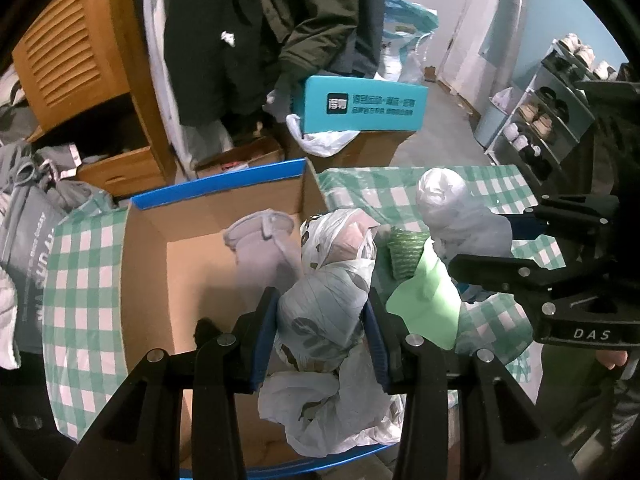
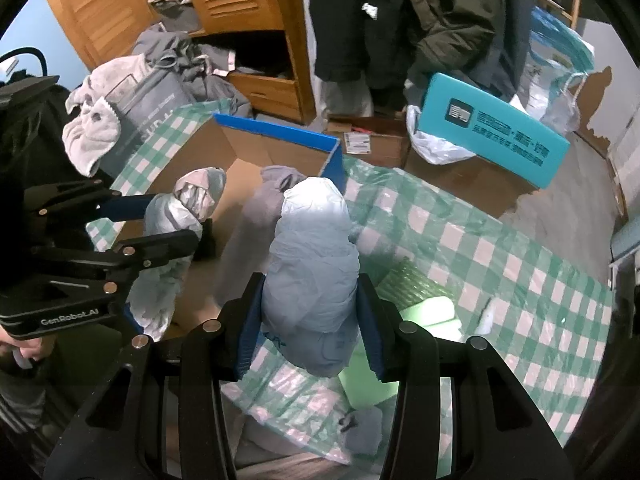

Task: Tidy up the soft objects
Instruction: 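Carry the white plastic bag with the right gripper while the left gripper carries the white bundle over the box, then lower the white bundle into the box and open the left gripper while the right gripper releases its bag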

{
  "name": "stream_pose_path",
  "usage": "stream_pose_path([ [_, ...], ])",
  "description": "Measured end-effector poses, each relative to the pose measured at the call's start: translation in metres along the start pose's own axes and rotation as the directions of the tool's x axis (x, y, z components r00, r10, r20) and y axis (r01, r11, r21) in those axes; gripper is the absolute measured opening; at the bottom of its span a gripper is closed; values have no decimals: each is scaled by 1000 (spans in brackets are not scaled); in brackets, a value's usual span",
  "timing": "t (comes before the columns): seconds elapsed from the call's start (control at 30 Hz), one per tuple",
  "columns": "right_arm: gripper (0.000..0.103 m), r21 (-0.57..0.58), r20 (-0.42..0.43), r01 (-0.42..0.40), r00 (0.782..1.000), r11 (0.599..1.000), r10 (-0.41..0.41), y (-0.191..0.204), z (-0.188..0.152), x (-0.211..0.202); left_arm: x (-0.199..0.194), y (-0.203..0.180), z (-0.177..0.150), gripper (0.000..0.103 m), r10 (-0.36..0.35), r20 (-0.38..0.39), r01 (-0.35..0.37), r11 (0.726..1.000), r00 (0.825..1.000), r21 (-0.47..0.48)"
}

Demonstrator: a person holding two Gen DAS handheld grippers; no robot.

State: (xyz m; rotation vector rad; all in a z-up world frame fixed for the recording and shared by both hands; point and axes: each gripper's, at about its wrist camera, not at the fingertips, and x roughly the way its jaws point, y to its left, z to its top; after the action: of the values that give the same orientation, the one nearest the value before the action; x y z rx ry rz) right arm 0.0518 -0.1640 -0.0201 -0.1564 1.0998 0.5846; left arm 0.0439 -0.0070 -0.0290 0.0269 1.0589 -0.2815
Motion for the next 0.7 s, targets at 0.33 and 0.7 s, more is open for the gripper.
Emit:
stream_pose_path([
  [0.33,44,-39,-16,-13,1000,999,13,27,15,16,-2,23,-12,42,22,-1,-22,999,1000,-33],
  [0.7,44,-75,-38,-27,999,997,24,52,26,31,-2,46,-20,42,90,-3,-90,994,996,-57],
])
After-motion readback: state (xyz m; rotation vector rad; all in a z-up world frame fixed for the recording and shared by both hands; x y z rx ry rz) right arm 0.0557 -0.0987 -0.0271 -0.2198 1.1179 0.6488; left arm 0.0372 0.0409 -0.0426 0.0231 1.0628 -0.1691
